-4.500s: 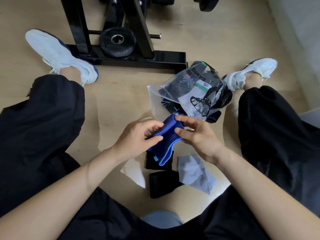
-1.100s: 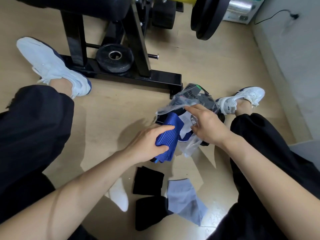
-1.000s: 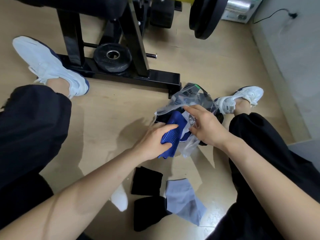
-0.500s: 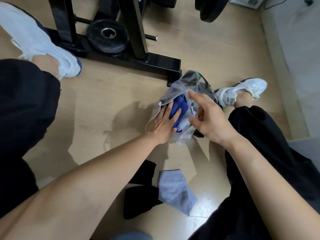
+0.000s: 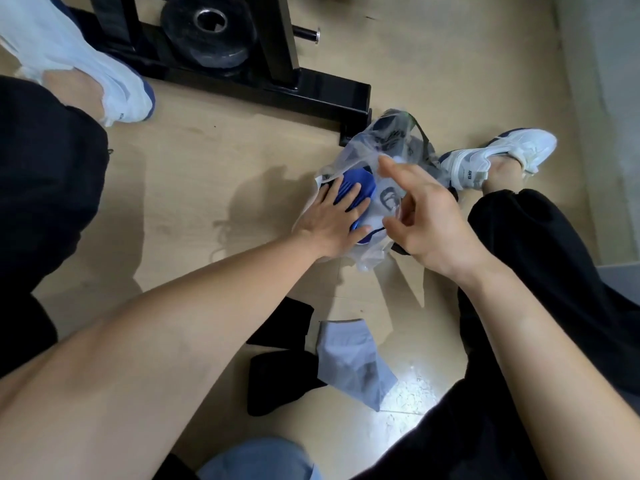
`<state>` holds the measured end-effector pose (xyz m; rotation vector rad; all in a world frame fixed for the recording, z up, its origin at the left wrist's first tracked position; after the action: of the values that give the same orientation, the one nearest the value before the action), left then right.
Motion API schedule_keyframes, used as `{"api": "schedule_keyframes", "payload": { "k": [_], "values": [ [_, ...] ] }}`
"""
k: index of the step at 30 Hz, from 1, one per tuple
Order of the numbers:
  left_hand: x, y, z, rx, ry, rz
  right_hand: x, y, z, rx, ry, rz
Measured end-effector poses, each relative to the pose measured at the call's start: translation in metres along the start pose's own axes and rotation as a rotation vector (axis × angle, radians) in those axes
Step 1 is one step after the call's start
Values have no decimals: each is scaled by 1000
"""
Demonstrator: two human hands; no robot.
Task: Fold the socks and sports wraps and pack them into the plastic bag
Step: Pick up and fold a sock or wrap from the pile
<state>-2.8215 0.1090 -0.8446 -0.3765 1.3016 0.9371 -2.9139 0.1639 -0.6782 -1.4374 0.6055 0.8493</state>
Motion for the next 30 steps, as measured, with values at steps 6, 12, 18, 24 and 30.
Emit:
{"api": "schedule_keyframes", "payload": {
  "k": [6,12,18,24,30],
  "values": [
    [-9,4,-24,-66,-88,65,5,-4,0,-15,4,24],
    [-5,-9,-3,20,-18,166,15,-3,3,-60,8,57],
    [-5,-28,99,232,452,379,28,-1,16,-56,-57,50],
    [45,-25,136,239,36,218,20,-7,30,-103,-8,90],
    [88,-36,142,85,-283,5,38,-19,43,-126,-62,89]
  ]
}}
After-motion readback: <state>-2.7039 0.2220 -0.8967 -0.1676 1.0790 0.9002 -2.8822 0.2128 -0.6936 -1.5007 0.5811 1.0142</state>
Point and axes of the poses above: each hand's wrist, its own z-axis away from the middle knuckle, its own x-axis out of the palm, y = z × x, the point moved 6 cm from there along -z, towards the middle knuckle, and after that the axes turned 4 degrees about z, right-handed, at the moved point
